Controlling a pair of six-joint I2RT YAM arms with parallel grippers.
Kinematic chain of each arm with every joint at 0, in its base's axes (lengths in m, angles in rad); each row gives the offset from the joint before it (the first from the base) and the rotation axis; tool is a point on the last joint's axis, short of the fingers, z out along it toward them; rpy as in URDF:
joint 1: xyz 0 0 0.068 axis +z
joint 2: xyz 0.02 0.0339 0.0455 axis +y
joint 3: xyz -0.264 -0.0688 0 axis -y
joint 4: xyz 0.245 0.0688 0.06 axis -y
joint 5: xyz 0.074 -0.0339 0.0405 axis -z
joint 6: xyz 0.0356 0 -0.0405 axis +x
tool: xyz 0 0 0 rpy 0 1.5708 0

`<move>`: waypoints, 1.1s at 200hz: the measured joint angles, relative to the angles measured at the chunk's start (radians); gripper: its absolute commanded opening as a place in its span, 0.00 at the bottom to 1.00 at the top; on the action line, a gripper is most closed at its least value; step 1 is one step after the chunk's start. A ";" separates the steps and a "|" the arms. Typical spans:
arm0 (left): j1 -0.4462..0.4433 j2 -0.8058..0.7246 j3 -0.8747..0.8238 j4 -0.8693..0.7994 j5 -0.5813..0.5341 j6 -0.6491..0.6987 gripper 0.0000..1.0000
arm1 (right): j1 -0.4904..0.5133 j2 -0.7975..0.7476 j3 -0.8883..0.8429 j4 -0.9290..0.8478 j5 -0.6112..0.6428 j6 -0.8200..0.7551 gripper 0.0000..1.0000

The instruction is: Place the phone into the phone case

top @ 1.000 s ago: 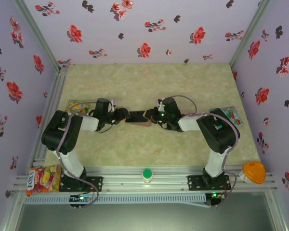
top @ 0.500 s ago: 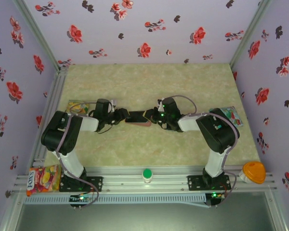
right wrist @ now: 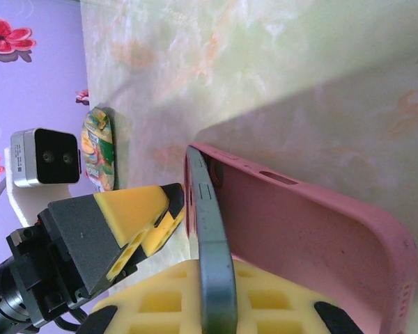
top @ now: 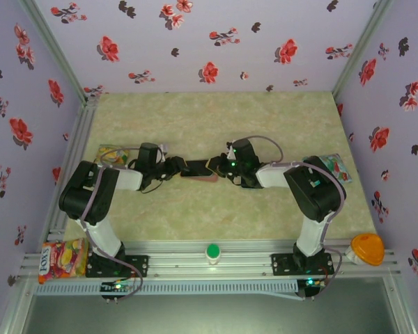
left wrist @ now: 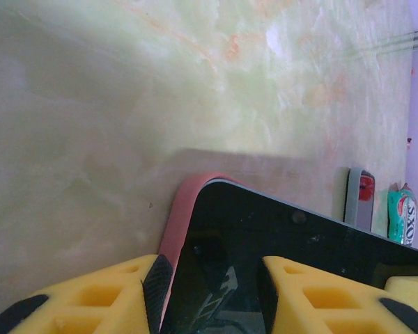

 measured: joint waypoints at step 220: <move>-0.001 -0.005 -0.039 0.076 -0.005 -0.008 0.43 | 0.033 0.025 0.106 -0.305 0.101 -0.075 0.43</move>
